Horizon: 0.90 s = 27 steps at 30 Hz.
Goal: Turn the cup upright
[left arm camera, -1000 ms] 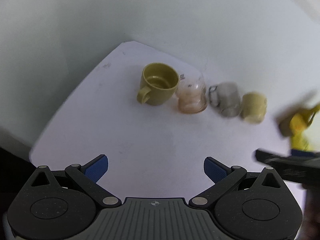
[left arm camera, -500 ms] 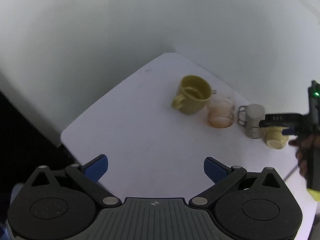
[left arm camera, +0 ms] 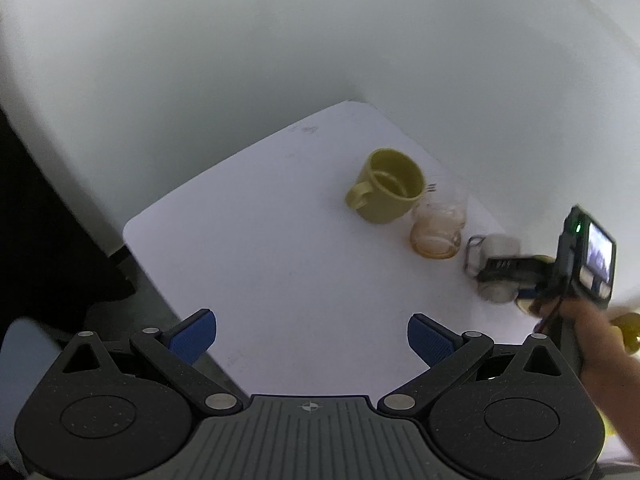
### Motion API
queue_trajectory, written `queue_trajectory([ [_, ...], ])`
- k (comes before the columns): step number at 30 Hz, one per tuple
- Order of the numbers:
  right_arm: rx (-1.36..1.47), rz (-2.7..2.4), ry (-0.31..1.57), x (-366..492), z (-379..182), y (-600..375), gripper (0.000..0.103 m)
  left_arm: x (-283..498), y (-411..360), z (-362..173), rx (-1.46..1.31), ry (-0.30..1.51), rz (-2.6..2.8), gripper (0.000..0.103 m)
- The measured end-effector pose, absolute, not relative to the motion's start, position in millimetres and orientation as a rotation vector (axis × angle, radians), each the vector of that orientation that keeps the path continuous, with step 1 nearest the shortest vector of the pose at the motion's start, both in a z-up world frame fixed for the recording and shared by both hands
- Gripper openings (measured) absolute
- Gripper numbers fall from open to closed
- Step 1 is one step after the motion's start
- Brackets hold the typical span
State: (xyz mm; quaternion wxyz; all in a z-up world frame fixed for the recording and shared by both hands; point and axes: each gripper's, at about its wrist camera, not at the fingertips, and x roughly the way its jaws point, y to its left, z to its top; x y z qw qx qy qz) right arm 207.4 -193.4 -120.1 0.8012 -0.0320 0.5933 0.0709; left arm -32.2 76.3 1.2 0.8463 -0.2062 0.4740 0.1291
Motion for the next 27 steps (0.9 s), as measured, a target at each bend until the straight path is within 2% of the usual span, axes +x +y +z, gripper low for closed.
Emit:
queue_trajectory([
  [9,0.026,0.219,1.308,137.5,-114.7,-206.3,0.069,-14.5,61.6,-3.3,-0.391,1.015,0.140,0.103],
  [13,0.048,0.195,1.277,121.6,-101.4,-221.2,0.075,-12.6,59.3,-9.2,-0.395,1.028,0.109,0.103],
  [24,0.114,0.169,1.188,160.0,-81.1,-221.8,0.075,-17.9,60.1,1.1,-0.352,1.019,0.114,0.103],
  [26,0.097,0.170,1.199,165.8,-86.2,-217.5,0.073,-18.4,61.5,1.3,-0.351,1.017,0.133,0.103],
  [27,0.085,0.172,1.221,170.4,-92.1,-214.6,0.069,-19.8,63.1,0.5,-0.356,1.018,0.148,0.103],
])
